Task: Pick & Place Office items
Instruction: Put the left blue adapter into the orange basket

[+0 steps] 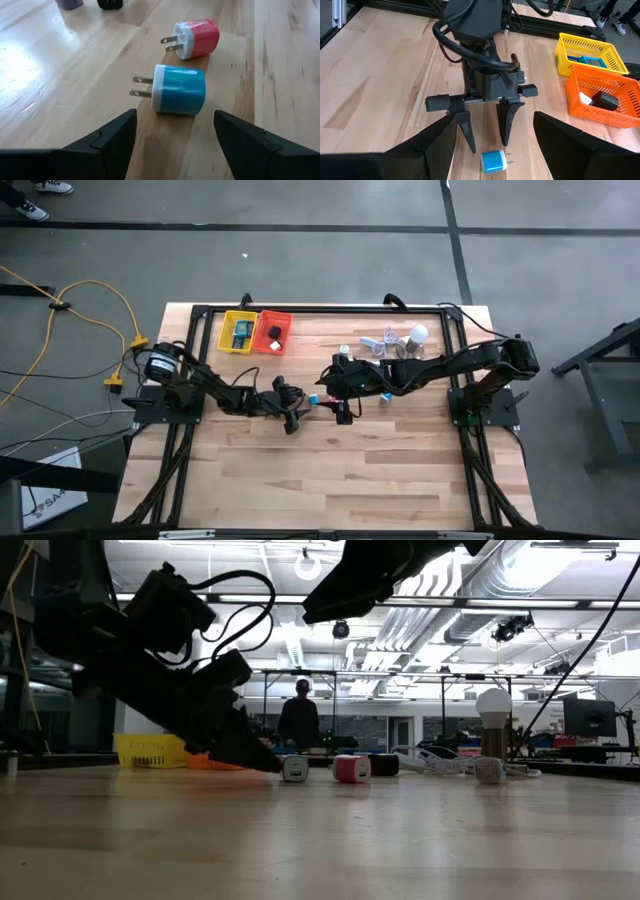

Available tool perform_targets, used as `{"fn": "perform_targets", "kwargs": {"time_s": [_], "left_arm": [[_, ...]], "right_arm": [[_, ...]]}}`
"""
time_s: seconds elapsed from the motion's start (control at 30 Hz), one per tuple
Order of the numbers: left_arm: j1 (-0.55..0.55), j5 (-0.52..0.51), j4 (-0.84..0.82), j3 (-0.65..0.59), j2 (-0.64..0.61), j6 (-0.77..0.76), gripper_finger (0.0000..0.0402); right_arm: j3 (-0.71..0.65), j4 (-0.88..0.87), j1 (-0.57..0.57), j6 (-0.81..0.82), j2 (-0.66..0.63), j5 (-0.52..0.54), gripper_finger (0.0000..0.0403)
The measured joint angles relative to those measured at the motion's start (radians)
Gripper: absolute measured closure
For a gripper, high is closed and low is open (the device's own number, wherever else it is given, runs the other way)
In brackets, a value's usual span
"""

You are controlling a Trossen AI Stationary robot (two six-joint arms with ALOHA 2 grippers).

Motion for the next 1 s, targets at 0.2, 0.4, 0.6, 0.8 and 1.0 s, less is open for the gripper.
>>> {"fn": "perform_targets", "kwargs": {"time_s": [0.2,0.4,0.6,0.8,1.0], "left_arm": [[0.000,-0.001,0.045,0.001,0.026,-0.004,0.0144],[0.000,-0.005,0.107,0.003,0.066,-0.008,0.0144],[0.000,-0.027,0.118,0.018,0.085,-0.008,0.0144],[0.000,-0.039,0.120,0.022,0.085,-0.008,0.0144],[0.003,-0.049,0.120,0.022,0.085,-0.007,0.0144]], "right_arm": [[0.000,0.000,0.000,0.000,0.000,0.000,0.0152],[0.000,0.000,0.000,0.000,0.000,0.000,0.0152],[0.000,0.001,0.000,0.000,0.000,0.000,0.0152],[0.000,0.006,0.000,0.000,0.000,0.000,0.0152],[0.000,0.007,0.000,0.000,0.000,0.000,0.0152]]}}
